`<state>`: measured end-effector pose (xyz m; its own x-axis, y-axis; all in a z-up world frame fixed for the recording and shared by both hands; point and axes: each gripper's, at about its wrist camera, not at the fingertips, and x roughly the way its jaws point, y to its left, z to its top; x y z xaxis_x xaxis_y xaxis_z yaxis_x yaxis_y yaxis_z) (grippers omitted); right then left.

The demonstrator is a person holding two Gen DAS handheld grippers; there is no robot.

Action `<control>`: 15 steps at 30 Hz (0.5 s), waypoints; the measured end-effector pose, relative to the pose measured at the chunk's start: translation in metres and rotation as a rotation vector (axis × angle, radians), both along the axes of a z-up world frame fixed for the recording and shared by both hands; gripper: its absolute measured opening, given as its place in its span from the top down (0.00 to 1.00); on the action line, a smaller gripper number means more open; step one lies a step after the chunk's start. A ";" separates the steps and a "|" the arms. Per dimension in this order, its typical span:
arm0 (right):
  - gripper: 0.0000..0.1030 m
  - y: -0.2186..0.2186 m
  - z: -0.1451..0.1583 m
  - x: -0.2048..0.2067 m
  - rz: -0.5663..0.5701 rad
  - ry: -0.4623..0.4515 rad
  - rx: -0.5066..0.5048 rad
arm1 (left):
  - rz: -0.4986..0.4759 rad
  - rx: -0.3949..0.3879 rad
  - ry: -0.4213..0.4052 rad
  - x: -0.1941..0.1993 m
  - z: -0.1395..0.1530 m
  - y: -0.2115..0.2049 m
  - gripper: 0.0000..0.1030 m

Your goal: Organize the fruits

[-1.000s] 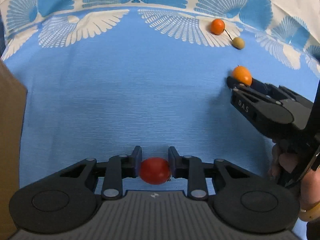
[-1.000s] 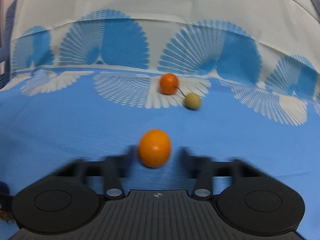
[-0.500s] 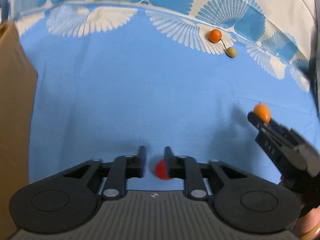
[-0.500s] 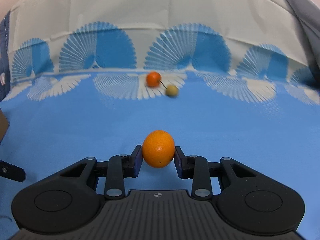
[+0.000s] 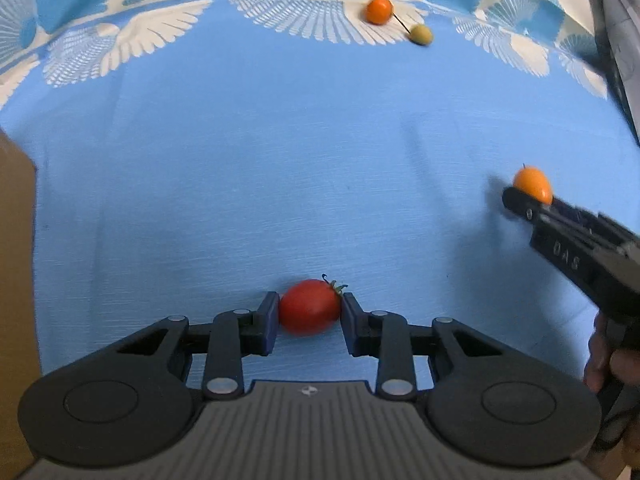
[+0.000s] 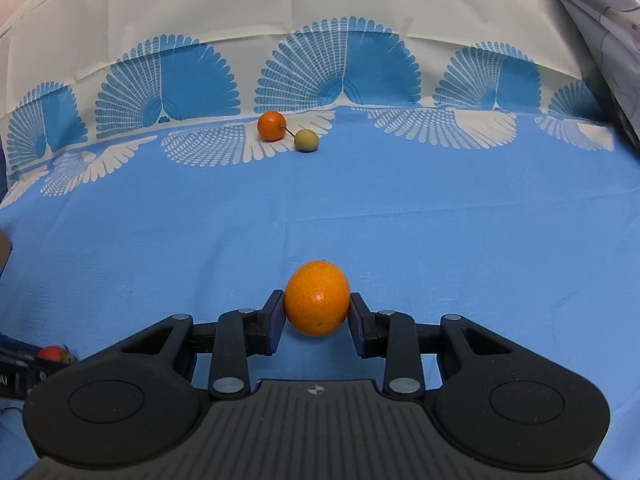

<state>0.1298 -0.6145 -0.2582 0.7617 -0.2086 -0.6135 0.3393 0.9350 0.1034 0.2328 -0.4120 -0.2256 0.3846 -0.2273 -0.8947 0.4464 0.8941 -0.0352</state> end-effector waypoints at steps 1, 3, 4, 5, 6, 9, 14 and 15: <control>0.66 0.001 0.002 -0.001 -0.002 0.001 0.002 | 0.000 0.000 -0.014 -0.002 0.004 0.001 0.65; 0.66 0.005 0.009 -0.007 -0.005 -0.015 0.007 | -0.005 -0.011 -0.042 -0.009 0.018 0.006 0.65; 0.66 0.009 0.017 -0.012 -0.006 -0.031 0.006 | -0.009 -0.021 -0.055 -0.014 0.026 0.008 0.65; 0.66 0.014 0.025 -0.018 -0.005 -0.049 0.003 | -0.017 -0.036 -0.070 -0.021 0.037 0.013 0.65; 0.66 0.020 0.034 -0.025 -0.003 -0.071 0.000 | -0.025 -0.053 -0.083 -0.026 0.048 0.017 0.65; 0.66 0.047 0.073 -0.053 0.009 -0.155 0.006 | -0.036 -0.102 -0.121 -0.052 0.085 0.043 0.65; 0.66 0.106 0.133 -0.107 0.081 -0.256 0.049 | -0.017 -0.100 -0.192 -0.108 0.139 0.100 0.65; 0.66 0.121 0.142 -0.118 0.109 -0.267 0.052 | -0.005 -0.096 -0.195 -0.117 0.147 0.113 0.65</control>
<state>0.0119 -0.4939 -0.1160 0.9137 -0.0901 -0.3964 0.1917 0.9554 0.2247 0.1159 -0.2988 -0.0790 0.5472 -0.3098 -0.7775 0.4572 0.8888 -0.0324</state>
